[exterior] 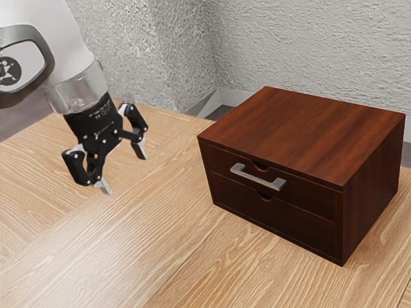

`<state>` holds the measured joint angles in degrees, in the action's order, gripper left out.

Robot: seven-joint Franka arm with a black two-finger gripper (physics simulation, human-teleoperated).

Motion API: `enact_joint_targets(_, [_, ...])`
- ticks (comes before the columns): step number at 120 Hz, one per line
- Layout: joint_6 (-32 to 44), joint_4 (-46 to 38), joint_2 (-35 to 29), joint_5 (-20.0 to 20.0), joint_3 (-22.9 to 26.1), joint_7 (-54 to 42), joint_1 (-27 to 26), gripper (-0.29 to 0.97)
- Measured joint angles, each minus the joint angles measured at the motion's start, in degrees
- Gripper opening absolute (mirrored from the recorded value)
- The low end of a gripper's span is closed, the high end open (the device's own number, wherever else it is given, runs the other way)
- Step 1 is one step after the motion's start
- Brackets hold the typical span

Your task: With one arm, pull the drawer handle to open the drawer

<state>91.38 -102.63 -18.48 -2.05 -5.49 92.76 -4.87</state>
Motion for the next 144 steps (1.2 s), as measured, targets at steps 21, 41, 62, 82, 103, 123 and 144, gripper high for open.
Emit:
enact_joint_targets(21, [-3.3,0.8,3.3,1.7,1.7,1.9,-1.9,0.68])
enact_joint_targets(41, [-2.3,8.0,12.7,2.6,2.9,3.5,-6.8,0.68])
enact_joint_targets(62, [8.1,-1.7,7.7,2.4,2.9,3.8,-7.8,0.68])
enact_joint_targets(82, [14.5,-1.6,8.8,1.2,2.9,4.1,-8.4,0.68])
enact_joint_targets(103, [18.7,-2.0,9.7,-0.7,2.9,5.1,-9.6,0.68])
enact_joint_targets(123, [21.2,-1.7,12.1,-1.0,2.6,5.8,-9.1,0.68])
enact_joint_targets(144, [23.3,-1.0,14.2,-0.9,2.7,6.2,-9.6,0.68])
